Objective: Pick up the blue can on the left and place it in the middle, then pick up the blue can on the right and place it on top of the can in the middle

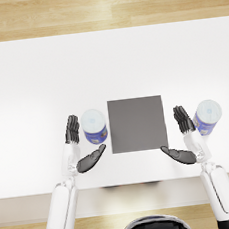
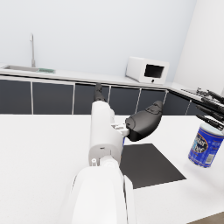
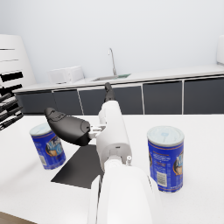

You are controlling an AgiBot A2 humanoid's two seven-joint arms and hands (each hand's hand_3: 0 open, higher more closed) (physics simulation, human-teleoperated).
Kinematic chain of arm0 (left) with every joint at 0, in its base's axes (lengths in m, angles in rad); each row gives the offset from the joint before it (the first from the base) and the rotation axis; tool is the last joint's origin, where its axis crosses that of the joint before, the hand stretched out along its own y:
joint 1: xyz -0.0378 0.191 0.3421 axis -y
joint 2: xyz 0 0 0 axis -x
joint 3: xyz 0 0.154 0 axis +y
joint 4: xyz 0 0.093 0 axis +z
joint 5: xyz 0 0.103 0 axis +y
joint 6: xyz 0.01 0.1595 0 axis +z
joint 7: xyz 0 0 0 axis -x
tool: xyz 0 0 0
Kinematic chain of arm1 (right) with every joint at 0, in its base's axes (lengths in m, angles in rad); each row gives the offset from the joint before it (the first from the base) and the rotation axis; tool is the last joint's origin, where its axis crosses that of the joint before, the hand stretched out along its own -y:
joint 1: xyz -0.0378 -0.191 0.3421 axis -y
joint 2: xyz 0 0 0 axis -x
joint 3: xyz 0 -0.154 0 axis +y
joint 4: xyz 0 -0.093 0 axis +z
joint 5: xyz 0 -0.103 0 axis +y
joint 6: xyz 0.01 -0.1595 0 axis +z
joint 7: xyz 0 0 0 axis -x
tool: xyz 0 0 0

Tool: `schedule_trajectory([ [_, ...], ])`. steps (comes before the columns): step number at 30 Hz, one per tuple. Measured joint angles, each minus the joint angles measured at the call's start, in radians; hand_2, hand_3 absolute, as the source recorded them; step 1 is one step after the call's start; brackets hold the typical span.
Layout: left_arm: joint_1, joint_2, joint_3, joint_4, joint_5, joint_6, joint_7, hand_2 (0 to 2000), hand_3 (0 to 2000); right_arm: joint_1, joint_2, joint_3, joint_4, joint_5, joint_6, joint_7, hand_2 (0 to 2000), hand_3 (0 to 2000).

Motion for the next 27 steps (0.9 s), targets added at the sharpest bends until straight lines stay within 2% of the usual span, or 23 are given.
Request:
schedule_trajectory([
  [20, 0.000, 0.000, 0.000, 0.000, 0.000, 0.000, 0.000, 0, 0, 0.000, 0.000, 0.000, 0.000, 0.000, 0.000, 0.000, 0, 0],
  [22, -0.001, 0.006, 0.013, 0.013, 0.000, -0.049, -0.049, 0, 0, -0.002, -0.005, 0.013, -0.010, 0.000, -0.048, 0.049, 0, 0],
  [24, 0.012, 0.020, 0.016, 0.039, 0.000, -0.074, -0.074, 0, 0, 0.000, -0.013, 0.003, -0.016, 0.000, -0.073, 0.074, 0, 0],
  [27, 0.043, 0.044, 0.006, 0.087, 0.133, -0.091, -0.091, 0, 0, 0.002, -0.023, -0.043, -0.018, 0.133, -0.090, 0.091, 0, 0],
])
